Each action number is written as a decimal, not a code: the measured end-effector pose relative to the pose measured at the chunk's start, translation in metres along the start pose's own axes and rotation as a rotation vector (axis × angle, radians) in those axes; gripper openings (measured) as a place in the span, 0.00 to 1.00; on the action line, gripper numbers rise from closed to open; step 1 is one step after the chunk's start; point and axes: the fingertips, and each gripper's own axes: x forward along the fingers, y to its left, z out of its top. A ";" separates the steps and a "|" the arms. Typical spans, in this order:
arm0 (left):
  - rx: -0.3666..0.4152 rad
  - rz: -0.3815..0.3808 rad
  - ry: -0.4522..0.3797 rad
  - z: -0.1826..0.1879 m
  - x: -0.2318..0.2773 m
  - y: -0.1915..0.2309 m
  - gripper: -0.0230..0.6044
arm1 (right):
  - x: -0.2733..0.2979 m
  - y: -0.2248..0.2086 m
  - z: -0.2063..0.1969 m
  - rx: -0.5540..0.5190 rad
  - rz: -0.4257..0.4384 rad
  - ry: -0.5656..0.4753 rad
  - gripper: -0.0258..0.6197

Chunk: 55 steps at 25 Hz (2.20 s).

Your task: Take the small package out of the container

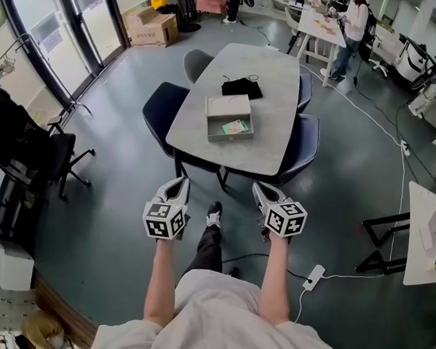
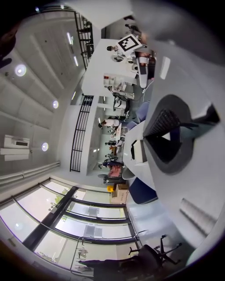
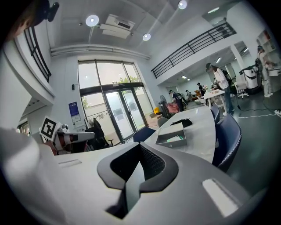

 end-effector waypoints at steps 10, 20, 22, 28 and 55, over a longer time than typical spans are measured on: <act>0.017 -0.040 0.022 0.051 0.118 0.056 0.12 | 0.072 -0.087 0.059 -0.005 -0.195 -0.150 0.04; 0.015 -0.174 0.127 0.072 0.283 0.083 0.12 | 0.166 -0.155 0.077 0.042 -0.209 -0.058 0.04; 0.027 -0.208 0.143 0.080 0.312 0.087 0.12 | 0.181 -0.168 0.089 0.045 -0.236 -0.069 0.04; 0.072 -0.296 0.194 0.093 0.381 0.097 0.12 | 0.233 -0.189 0.107 0.017 -0.287 -0.028 0.04; 0.142 -0.511 0.454 -0.024 0.454 0.077 0.12 | 0.315 -0.184 0.053 -0.002 -0.299 0.197 0.04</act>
